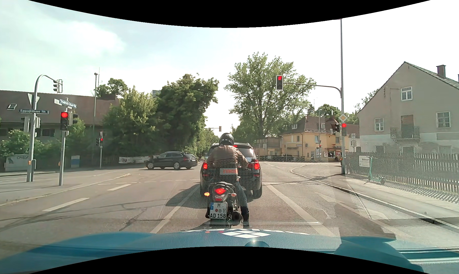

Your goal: Follow the waypoints while adhering to traffic rules and regulations

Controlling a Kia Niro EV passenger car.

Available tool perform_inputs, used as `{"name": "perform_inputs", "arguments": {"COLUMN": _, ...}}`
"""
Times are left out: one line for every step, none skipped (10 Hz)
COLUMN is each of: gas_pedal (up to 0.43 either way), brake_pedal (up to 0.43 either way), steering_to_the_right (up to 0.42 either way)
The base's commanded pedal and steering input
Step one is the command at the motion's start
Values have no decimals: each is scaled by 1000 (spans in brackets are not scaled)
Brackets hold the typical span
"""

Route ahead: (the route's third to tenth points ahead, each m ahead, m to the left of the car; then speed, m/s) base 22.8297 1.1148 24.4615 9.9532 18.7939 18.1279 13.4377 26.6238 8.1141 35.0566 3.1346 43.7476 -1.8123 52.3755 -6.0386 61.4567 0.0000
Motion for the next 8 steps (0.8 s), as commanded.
{"name": "perform_inputs", "arguments": {"gas_pedal": 0, "brake_pedal": 317, "steering_to_the_right": -11}}
{"name": "perform_inputs", "arguments": {"gas_pedal": 0, "brake_pedal": 317, "steering_to_the_right": -11}}
{"name": "perform_inputs", "arguments": {"gas_pedal": 0, "brake_pedal": 317, "steering_to_the_right": -11}}
{"name": "perform_inputs", "arguments": {"gas_pedal": 0, "brake_pedal": 317, "steering_to_the_right": -11}}
{"name": "perform_inputs", "arguments": {"gas_pedal": 0, "brake_pedal": 317, "steering_to_the_right": -11}}
{"name": "perform_inputs", "arguments": {"gas_pedal": 0, "brake_pedal": 311, "steering_to_the_right": -11}}
{"name": "perform_inputs", "arguments": {"gas_pedal": 0, "brake_pedal": 317, "steering_to_the_right": -11}}
{"name": "perform_inputs", "arguments": {"gas_pedal": 0, "brake_pedal": 317, "steering_to_the_right": -11}}
